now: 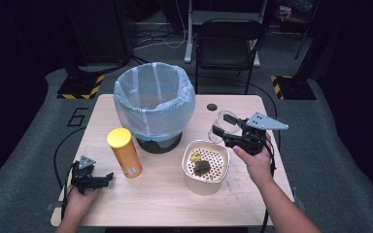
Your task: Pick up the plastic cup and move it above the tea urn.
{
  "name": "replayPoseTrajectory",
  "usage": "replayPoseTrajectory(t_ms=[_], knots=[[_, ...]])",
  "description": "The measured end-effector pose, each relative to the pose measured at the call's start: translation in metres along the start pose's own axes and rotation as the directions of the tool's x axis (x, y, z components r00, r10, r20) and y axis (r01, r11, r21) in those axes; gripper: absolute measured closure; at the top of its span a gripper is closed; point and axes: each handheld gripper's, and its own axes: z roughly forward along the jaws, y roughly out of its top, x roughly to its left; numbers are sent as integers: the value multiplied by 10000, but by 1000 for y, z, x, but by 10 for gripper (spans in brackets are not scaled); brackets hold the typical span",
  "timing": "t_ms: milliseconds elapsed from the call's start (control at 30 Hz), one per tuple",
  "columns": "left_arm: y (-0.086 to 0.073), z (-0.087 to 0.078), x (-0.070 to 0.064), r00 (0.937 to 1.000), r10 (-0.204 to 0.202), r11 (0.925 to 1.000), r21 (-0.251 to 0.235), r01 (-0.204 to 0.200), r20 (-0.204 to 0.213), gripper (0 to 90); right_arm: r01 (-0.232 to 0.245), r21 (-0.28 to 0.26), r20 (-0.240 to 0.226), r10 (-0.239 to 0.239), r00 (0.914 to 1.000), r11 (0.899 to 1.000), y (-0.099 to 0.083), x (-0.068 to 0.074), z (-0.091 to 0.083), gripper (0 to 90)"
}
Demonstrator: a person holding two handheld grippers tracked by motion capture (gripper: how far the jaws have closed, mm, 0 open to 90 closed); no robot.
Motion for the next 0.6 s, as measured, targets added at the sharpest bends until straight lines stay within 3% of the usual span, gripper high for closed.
replayPoseTrajectory(t_ms=[333,600], knots=[[0,0,0,10000,-1,10000,-3,1,0,30,512,308,-256,-504,9984,9982,15,15,4,375],[0,0,0,10000,-24,10000,-15,24,0,30,930,367,-397,-915,9950,9950,55,27,19,376]])
